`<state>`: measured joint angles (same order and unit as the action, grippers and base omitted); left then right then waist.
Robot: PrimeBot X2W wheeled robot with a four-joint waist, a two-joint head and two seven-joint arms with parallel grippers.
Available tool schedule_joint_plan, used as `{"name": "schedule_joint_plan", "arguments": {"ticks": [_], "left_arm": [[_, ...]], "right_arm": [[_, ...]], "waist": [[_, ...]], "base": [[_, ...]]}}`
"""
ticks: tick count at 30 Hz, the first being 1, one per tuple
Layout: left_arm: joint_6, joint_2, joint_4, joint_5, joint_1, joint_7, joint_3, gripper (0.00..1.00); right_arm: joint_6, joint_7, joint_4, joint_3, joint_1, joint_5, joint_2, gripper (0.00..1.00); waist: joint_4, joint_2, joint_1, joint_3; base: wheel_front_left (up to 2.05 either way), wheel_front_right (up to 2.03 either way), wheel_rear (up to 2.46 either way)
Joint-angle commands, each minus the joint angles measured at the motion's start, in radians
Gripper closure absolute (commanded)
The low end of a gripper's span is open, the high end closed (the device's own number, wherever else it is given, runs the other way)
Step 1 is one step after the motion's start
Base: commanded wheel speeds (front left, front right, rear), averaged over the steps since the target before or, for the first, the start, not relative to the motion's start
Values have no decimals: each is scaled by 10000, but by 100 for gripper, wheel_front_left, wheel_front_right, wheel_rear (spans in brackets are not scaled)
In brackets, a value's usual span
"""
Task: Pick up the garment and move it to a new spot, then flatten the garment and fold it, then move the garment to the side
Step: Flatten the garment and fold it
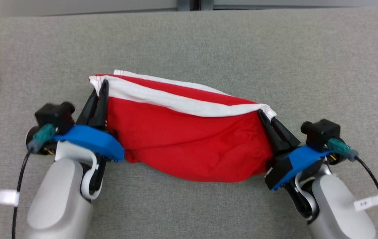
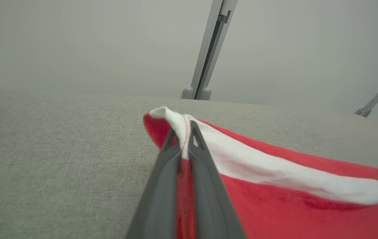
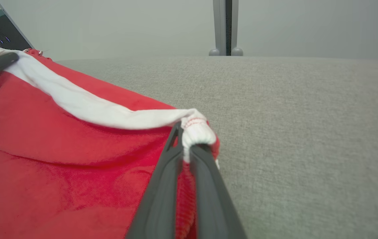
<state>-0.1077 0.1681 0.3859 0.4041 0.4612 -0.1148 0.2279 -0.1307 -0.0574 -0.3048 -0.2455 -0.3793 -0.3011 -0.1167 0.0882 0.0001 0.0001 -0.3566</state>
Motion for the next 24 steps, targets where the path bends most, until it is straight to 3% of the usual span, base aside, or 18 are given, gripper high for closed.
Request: {"name": "schedule_joint_plan", "arguments": {"ticks": [1,10,11,12,13,14,15,24], "left_arm": [[-48,18,430,-17,373,130,29,100],[153,-105,2429,-277,1880,126,272,100],[192,-142,2527,-282,1953,83,278,100],[208,-161,2629,-289,2029,56,293,91],[224,-185,2709,-318,2088,21,319,62],[207,-220,2757,-331,2119,-31,357,4],[196,-245,2815,-325,2144,-43,379,0],[53,-124,2615,-63,1729,-186,488,0]], "right_arm": [[-1,-77,-289,-43,-335,-20,57,100],[-1,-634,-1801,-126,-1505,372,335,100],[-1,-686,-1911,-125,-1566,442,358,95],[-1,-731,-2017,-119,-1615,505,381,80],[-1,-787,-2117,-117,-1658,563,401,64],[-1,-842,-2197,-114,-1701,584,418,9],[-1,-877,-2260,-107,-1735,621,432,0],[-1,-869,-2133,-20,-1305,1008,537,0]], "waist": [[-40,-1,-1,-180],[134,-1,-1,-614],[134,-1,-1,-624],[131,-1,-1,-629],[128,-1,-1,-626],[125,-1,-1,-618],[122,-1,-1,-608],[84,-1,-1,-257]], "base": [[0,0,0],[0,0,0],[0,0,0],[0,0,0],[0,0,0],[0,0,0],[0,0,0],[0,0,0]]}}
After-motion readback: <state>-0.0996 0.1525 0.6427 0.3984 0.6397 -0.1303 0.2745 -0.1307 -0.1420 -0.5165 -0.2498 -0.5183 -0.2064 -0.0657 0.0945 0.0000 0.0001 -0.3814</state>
